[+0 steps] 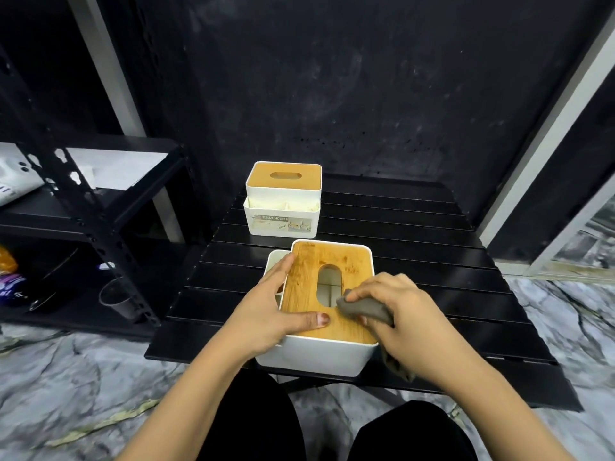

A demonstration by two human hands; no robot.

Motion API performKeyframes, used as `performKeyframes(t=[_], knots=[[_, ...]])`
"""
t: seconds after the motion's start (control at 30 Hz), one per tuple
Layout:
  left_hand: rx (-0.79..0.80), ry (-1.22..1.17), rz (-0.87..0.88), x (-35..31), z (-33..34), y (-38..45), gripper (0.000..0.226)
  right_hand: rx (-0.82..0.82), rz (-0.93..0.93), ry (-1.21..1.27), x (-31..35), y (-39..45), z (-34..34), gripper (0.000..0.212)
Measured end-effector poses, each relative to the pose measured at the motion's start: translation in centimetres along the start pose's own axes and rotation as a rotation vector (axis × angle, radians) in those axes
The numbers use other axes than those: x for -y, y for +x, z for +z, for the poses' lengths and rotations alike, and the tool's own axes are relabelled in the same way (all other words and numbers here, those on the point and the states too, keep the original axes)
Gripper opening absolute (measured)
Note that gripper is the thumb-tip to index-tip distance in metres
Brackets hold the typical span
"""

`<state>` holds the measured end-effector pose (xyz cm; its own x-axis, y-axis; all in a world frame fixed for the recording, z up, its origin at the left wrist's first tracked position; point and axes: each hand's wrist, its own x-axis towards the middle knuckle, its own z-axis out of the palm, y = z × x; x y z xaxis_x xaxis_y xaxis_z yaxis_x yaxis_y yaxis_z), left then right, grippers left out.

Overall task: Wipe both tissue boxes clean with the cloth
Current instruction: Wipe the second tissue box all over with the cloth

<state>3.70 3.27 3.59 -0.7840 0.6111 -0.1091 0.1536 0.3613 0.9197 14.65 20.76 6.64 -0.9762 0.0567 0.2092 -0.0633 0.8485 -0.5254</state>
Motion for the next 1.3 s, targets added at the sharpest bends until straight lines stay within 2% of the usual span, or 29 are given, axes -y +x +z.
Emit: performKeyframes(t=[0.23, 0.37, 0.47, 0.53, 0.6, 0.67, 0.83, 0.93, 1.03, 1.17, 1.3], knots=[[0.038, 0.017, -0.006, -0.2, -0.3, 0.0, 0.117, -0.002, 0.131, -0.094, -1.4, 5.1, -0.6, 0.024], [0.093, 0.031, -0.021, -0.4, -0.8, 0.4, 0.114, 0.059, 0.152, -0.034, -1.9, 6.6, -1.6, 0.023], [0.157, 0.084, -0.024, -0.7, -1.3, 1.1, 0.108, 0.082, 0.170, -0.015, -2.2, 6.1, -2.0, 0.023], [0.177, 0.180, -0.015, -0.7, -1.9, 1.6, 0.113, 0.076, 0.187, -0.010, -2.2, 5.5, -2.1, 0.023], [0.118, 0.315, 0.005, -0.7, -2.4, 2.0, 0.120, 0.052, 0.200, -0.007, -2.3, 4.6, -2.3, 0.022], [0.006, 0.378, 0.019, -0.8, -2.8, 2.2, 0.113, 0.022, 0.212, 0.006, -2.3, 3.6, -2.3, 0.021], [-0.274, 0.440, 0.034, -0.8, -2.0, 1.9, 0.059, -0.073, 0.237, -0.037, -1.3, 1.4, -1.4, 0.020], [-0.344, 0.410, 0.076, -0.6, -0.7, 1.2, 0.049, -0.116, 0.231, -0.063, -0.8, 0.7, -0.7, 0.022], [-0.328, 0.396, 0.113, -0.4, 0.6, 0.3, 0.061, -0.146, 0.261, -0.060, -0.7, 0.5, -0.2, 0.025], [-0.245, 0.298, 0.053, -0.8, 2.2, -0.8, 0.100, -0.162, 0.256, -0.013, -0.7, 0.1, -0.1, 0.026], [-0.174, 0.258, 0.062, -0.2, 1.5, -0.6, 0.116, -0.085, 0.193, -0.020, -0.5, -0.8, -0.6, 0.026]])
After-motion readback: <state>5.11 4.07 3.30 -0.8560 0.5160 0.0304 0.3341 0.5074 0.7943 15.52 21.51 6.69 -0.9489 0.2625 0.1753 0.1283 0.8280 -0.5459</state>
